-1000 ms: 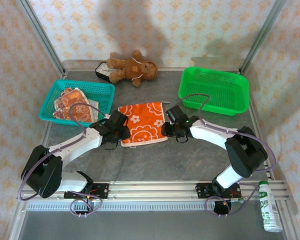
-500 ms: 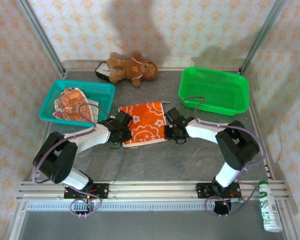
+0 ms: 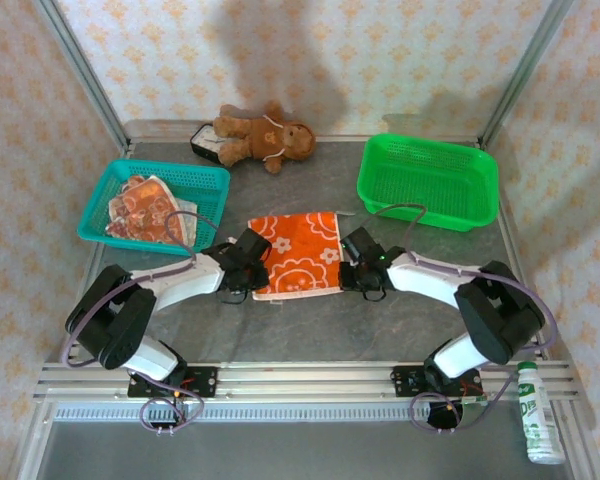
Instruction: Fold and stack the towels
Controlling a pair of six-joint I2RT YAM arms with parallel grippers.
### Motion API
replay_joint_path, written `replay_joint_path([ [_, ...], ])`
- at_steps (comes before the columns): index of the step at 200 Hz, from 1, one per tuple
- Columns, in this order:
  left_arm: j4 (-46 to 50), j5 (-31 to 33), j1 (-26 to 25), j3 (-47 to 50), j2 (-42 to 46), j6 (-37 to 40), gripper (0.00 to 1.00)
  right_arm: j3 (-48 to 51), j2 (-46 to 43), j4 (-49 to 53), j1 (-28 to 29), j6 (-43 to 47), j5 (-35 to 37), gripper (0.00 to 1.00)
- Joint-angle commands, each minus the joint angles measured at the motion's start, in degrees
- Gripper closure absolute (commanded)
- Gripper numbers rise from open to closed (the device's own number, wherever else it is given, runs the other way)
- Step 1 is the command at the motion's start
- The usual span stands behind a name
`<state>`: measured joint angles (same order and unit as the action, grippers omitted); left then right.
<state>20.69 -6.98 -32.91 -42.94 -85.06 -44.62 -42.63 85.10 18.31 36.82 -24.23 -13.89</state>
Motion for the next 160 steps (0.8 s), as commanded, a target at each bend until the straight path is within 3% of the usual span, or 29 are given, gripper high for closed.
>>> replay_joint_path([
  [1, 3.55, 2.52, 0.20, -4.33, 0.90, 3.04, 0.80, -3.29, -1.87, 3.81, 0.27, -0.13, 2.00, 0.83],
  [34, 4.10, 2.67, 2.35, -11.61, -3.89, 5.91, 0.83, -9.03, 0.49, 2.97, 0.27, -0.05, 3.05, 0.85],
  [56, 2.97, 2.06, 4.00, -15.94, -8.13, 7.60, 0.86, -14.75, 6.49, 2.26, 0.27, 0.54, 2.51, 1.00],
  [116, 7.02, 3.89, 5.34, -27.84, -20.95, 13.10, 0.89, -29.14, 24.32, 1.83, -1.13, 2.56, 2.55, 1.00],
  [160, 5.69, 2.35, 4.54, -24.39, -23.40, 11.53, 0.89, -26.38, 27.00, 0.16, -1.04, 1.06, 1.62, 1.00],
])
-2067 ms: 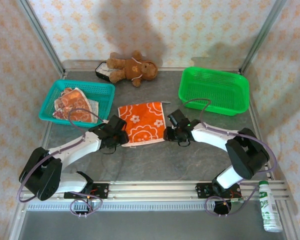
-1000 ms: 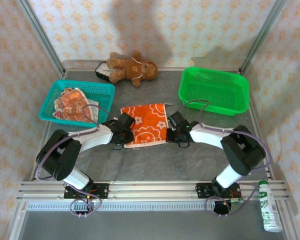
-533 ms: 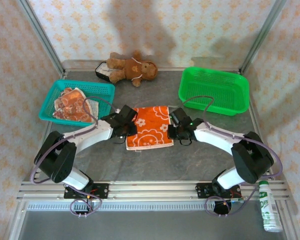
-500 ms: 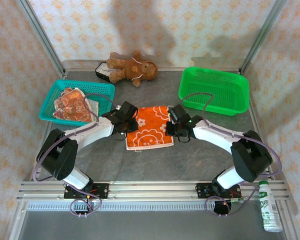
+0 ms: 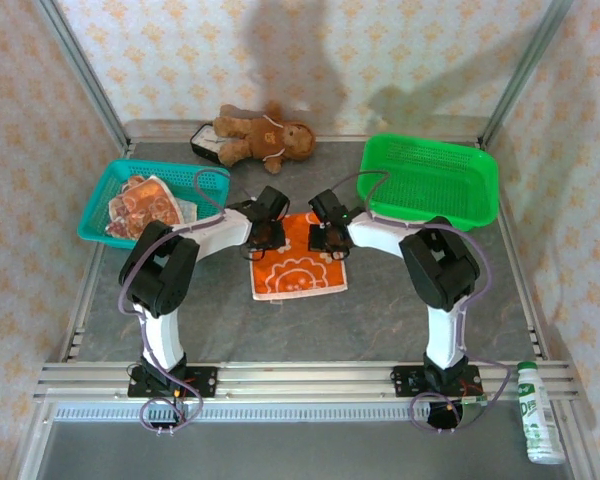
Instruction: Fold and stack the towels
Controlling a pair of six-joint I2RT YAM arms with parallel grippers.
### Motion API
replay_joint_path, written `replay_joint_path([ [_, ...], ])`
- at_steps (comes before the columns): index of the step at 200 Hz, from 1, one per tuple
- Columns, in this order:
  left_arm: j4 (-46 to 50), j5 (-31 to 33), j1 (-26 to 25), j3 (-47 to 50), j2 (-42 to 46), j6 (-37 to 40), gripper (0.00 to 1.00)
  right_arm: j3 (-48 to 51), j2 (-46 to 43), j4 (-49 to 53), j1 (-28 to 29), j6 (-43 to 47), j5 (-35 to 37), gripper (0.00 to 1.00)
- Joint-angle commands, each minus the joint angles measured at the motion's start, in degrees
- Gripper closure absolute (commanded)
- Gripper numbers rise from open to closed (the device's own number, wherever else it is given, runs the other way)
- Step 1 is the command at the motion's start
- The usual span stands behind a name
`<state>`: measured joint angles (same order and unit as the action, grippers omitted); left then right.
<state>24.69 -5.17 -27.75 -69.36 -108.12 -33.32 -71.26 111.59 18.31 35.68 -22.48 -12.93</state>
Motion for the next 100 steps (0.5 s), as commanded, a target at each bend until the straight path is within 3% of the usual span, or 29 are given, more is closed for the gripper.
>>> replay_joint_path([
  [1, 1.64, 0.48, -0.67, 2.17, -0.34, 0.12, 0.89, 2.48, 0.40, 0.07, 0.10, -0.71, 0.69, 1.00],
  [100, -2.58, 0.18, -11.21, 18.47, 9.55, -9.16, 0.92, 26.70, -20.07, -1.46, 3.23, -6.46, 2.26, 1.00],
])
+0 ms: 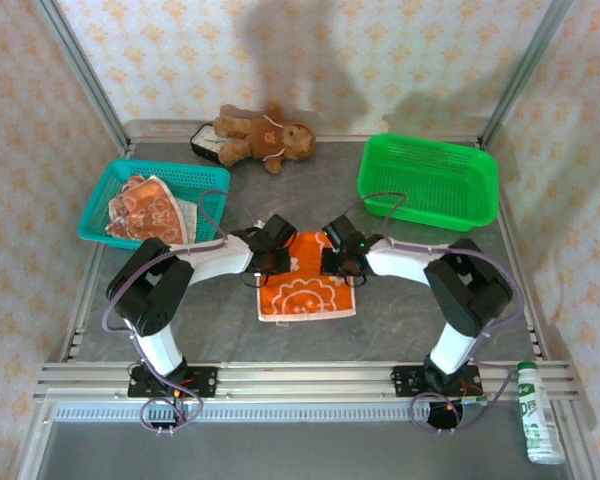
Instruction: Fold and stack the towels
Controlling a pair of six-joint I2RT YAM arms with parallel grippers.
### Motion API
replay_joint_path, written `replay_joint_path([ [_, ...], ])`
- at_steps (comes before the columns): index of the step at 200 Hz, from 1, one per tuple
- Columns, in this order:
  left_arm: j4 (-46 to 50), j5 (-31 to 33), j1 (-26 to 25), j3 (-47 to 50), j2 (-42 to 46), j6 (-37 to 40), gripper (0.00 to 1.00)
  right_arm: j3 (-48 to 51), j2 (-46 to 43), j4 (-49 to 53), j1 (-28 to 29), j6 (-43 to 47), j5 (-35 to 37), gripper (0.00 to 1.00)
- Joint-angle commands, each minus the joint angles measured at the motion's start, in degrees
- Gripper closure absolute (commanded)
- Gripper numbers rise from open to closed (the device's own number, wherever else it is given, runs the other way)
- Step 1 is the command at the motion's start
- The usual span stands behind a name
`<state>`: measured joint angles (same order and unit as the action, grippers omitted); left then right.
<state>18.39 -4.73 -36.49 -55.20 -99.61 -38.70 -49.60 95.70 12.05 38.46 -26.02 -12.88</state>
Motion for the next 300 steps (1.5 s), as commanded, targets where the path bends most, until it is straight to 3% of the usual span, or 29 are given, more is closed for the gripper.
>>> replay_joint_path([
  [1, 3.69, -0.27, -2.63, 4.40, 1.16, -3.86, 0.92, 5.18, -4.37, 4.81, 0.47, -3.04, 2.19, 1.00],
  [62, 9.49, 2.81, -5.16, 1.95, 7.71, -4.67, 0.91, 6.31, -13.98, 8.38, 1.80, -5.54, 4.42, 1.00],
  [99, 15.58, 8.55, -3.20, -5.22, 9.26, 0.26, 0.91, 0.83, -16.17, 10.79, 1.59, -3.50, 13.99, 1.00],
  [169, 12.40, 7.41, 5.01, -4.38, 7.67, 3.04, 0.92, -10.96, -1.97, 10.93, -4.58, 2.47, 9.82, 1.00],
  [216, 10.18, 6.70, 6.26, -5.59, 0.90, 4.54, 0.94, -13.32, 5.69, 8.54, -5.76, 3.85, 7.97, 1.00],
  [300, 9.73, 7.98, 6.77, -9.22, -5.67, 7.19, 0.94, -9.52, 8.12, 6.05, -7.69, 4.15, 8.13, 1.00],
])
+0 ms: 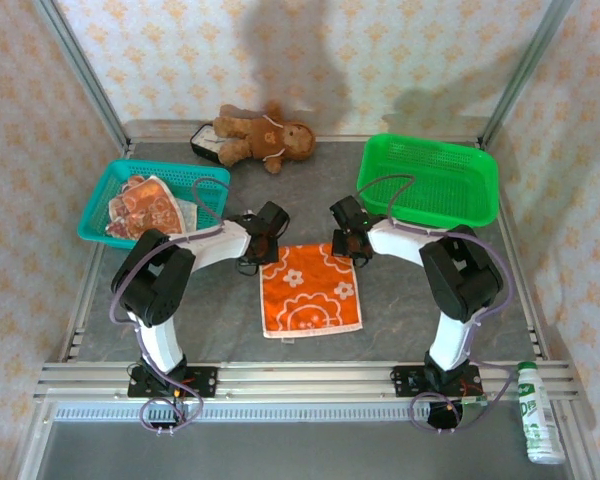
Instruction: Fold and stack the towels
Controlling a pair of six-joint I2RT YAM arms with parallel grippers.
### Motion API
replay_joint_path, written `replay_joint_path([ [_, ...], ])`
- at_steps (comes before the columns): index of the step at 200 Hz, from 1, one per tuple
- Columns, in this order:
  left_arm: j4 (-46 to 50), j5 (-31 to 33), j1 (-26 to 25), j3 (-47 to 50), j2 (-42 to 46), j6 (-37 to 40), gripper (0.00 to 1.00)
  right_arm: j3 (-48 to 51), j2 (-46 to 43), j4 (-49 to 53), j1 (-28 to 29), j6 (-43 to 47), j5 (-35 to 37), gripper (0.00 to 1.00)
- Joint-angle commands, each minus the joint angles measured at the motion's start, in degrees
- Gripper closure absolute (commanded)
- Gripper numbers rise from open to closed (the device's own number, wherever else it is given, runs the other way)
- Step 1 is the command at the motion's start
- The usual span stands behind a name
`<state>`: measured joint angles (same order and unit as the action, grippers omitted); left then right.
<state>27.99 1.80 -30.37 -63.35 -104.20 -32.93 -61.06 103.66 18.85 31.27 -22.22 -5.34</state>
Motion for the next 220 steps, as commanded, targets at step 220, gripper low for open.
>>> replay_joint_path([
  [220, -1.25, -1.94, 4.46, 1.96, 3.85, -0.64, 0.67, -3.70, -1.46, 1.53, -4.33, 0.40, -3.55, 0.74],
])
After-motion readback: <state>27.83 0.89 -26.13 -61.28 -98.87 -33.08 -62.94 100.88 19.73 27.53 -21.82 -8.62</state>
